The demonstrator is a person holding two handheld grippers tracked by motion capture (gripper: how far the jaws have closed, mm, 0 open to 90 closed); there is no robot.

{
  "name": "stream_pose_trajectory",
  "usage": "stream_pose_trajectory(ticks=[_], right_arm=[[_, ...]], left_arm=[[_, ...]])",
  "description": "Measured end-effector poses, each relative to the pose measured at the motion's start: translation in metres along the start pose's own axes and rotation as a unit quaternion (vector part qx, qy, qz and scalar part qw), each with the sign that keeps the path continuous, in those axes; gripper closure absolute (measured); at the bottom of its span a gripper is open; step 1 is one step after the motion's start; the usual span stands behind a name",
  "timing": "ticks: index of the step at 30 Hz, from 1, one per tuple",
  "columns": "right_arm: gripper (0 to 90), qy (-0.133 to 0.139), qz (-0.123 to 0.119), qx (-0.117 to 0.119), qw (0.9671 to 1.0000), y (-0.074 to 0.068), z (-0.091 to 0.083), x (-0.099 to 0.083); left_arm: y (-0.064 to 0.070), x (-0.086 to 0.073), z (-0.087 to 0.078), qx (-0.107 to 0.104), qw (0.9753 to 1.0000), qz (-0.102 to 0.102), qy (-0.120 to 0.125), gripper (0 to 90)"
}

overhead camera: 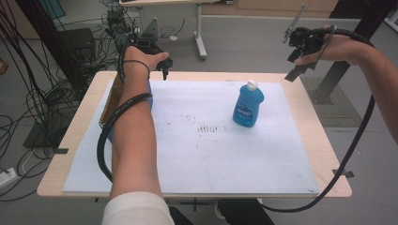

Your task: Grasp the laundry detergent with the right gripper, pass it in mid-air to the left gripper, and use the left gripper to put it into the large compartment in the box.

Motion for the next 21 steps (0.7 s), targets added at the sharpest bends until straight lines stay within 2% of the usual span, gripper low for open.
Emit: stream_pose_trajectory(ticks=[21], right_arm=[[8.1,0.008,0.003,-0.002,1.0000,-0.0024,-0.0013,-0.0050]], left_arm=[[0.0047,-0.0022,-0.0045,0.002,1.0000,0.003,0.003,7.1]])
Point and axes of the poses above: each handheld gripper's, and its own axes: z roughly forward along the jaws, x roughly out of its top, y roughly to its right, the point moved 5 cm from there along z, roughly forward along the jaws, and after that the axes turned 9 degrees about x, right-handed, at the moved point
